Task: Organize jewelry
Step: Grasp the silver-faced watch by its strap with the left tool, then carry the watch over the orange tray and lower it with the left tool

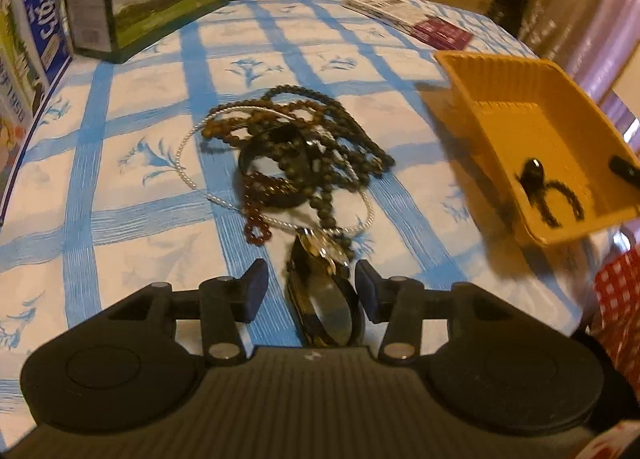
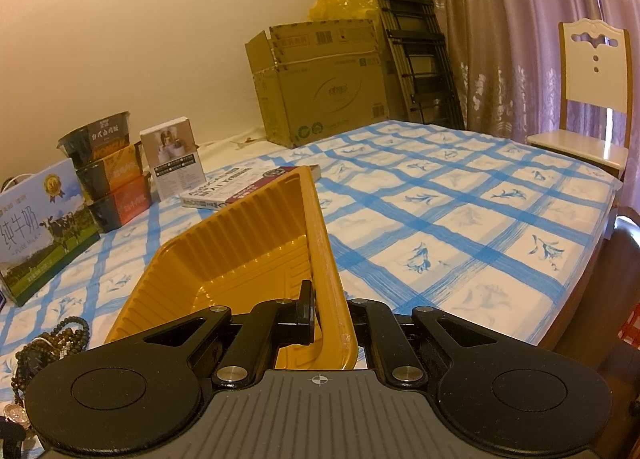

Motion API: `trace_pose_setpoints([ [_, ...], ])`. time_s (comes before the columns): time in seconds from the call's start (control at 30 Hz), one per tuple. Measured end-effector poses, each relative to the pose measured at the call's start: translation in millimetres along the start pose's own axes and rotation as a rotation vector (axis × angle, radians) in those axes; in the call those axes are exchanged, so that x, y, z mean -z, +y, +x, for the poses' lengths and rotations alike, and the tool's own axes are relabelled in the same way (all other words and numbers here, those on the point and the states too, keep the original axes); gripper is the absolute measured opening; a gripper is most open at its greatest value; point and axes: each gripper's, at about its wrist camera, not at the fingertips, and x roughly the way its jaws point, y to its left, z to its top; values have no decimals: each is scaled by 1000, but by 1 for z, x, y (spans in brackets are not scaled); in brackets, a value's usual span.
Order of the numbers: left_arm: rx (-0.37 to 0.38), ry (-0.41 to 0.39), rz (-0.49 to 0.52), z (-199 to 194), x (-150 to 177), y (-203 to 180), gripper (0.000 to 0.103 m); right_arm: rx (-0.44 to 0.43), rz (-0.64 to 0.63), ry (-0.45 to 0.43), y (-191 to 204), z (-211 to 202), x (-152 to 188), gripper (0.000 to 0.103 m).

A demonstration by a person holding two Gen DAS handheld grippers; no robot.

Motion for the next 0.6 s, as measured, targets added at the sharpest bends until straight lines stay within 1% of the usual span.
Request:
trace_pose_setpoints([
  [0.07,17,-3,-29,2,-2,4,40,-1,-1,-2,1,0,1,6],
  [0.13,21,10,-28,7,-1,3,36,0,2,0,1,0,1,6],
  [0.17,24,10,-17,8,0,1,35,-1,4,1,2,0,1,6],
  [0.2,23,5,-2,8,1,-2,32,-1,2,0,2,0,1,6],
  [0.27,1,-2,39,8,2,-8,28,-1,-1,0,2,0,1,6],
  [0.43,-20,-9,94,7,4,-15,26,-4,-4,-3,4,0,2,6],
  [0.6,-13,-6,110,3,5,-17,26,-6,-3,-3,5,1,1,6],
])
